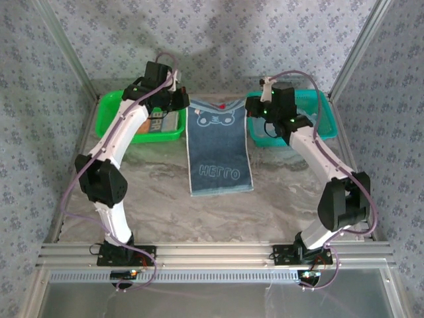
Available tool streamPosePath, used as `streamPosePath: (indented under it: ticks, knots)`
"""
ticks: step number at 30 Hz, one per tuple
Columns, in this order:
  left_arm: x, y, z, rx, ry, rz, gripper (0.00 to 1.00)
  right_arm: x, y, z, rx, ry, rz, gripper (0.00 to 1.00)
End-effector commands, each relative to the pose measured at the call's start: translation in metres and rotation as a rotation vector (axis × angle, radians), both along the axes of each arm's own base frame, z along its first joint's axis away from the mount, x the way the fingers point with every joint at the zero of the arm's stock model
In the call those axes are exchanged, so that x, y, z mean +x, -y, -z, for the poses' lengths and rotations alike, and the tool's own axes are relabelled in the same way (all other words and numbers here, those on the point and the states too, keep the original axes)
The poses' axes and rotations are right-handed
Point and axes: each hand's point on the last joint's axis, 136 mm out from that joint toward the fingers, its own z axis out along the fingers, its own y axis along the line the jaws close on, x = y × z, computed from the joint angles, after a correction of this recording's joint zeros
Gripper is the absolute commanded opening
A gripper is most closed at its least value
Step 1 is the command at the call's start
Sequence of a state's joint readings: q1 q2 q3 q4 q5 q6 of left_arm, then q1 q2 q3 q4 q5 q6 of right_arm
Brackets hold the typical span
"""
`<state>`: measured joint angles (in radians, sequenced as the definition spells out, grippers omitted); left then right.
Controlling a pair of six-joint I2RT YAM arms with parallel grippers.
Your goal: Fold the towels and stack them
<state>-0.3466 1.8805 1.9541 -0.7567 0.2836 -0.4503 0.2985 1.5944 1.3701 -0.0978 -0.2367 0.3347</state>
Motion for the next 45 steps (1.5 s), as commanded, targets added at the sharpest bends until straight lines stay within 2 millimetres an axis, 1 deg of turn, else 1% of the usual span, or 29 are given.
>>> streamPosePath:
  ticks: [1, 2, 5, 7, 10, 11, 12, 13, 16, 18, 23, 26, 30, 38, 43, 45]
  knots:
    - [-0.006, -0.005, 0.002, -0.031, -0.041, -0.017, 0.0, 0.001, -0.004, -0.007, 0.027, -0.001, -0.022, 0.0]
    - [-0.009, -0.006, 0.01, -0.027, -0.063, -0.028, 0.0, 0.0, -0.003, 0.003, 0.021, -0.023, -0.019, 0.0]
    - [-0.018, -0.011, 0.026, -0.035, -0.113, -0.057, 0.0, -0.009, -0.001, 0.029, 0.011, -0.088, -0.019, 0.0]
    - [-0.026, -0.014, 0.036, -0.044, -0.141, -0.082, 0.0, -0.016, 0.0, 0.042, 0.008, -0.124, -0.019, 0.0]
    - [-0.044, -0.019, 0.052, -0.064, -0.193, -0.119, 0.0, -0.029, 0.001, 0.061, 0.002, -0.184, -0.028, 0.0]
    - [-0.052, -0.021, 0.06, -0.07, -0.223, -0.133, 0.0, -0.034, 0.003, 0.068, -0.002, -0.202, -0.029, 0.0]
    - [-0.054, -0.021, 0.061, -0.087, -0.213, -0.141, 0.0, -0.037, 0.004, 0.072, -0.003, -0.212, -0.028, 0.0]
    - [-0.06, -0.021, 0.065, -0.096, -0.219, -0.149, 0.0, -0.045, 0.007, 0.084, -0.011, -0.241, -0.024, 0.0]
    - [-0.076, -0.022, 0.076, -0.107, -0.248, -0.17, 0.0, -0.059, 0.011, 0.097, -0.019, -0.273, -0.02, 0.0]
    - [-0.086, -0.021, 0.079, -0.112, -0.253, -0.177, 0.0, -0.068, 0.012, 0.105, -0.02, -0.296, -0.021, 0.0]
    - [-0.107, -0.015, 0.094, -0.11, -0.288, -0.186, 0.0, -0.091, 0.011, 0.126, -0.048, -0.353, -0.035, 0.0]
    - [-0.122, -0.01, 0.102, -0.09, -0.305, -0.176, 0.0, -0.102, 0.014, 0.137, -0.064, -0.38, -0.036, 0.0]
    - [-0.139, -0.01, 0.115, -0.073, -0.329, -0.183, 0.0, -0.115, 0.018, 0.147, -0.098, -0.402, -0.041, 0.0]
    - [-0.161, -0.008, 0.136, -0.056, -0.369, -0.186, 0.0, -0.134, 0.024, 0.164, -0.139, -0.438, -0.045, 0.0]
    - [-0.172, -0.005, 0.141, -0.051, -0.383, -0.188, 0.0, -0.143, 0.028, 0.165, -0.146, -0.444, -0.039, 0.0]
    - [-0.174, -0.003, 0.138, -0.054, -0.378, -0.186, 0.0, -0.144, 0.027, 0.161, -0.14, -0.437, -0.04, 0.0]
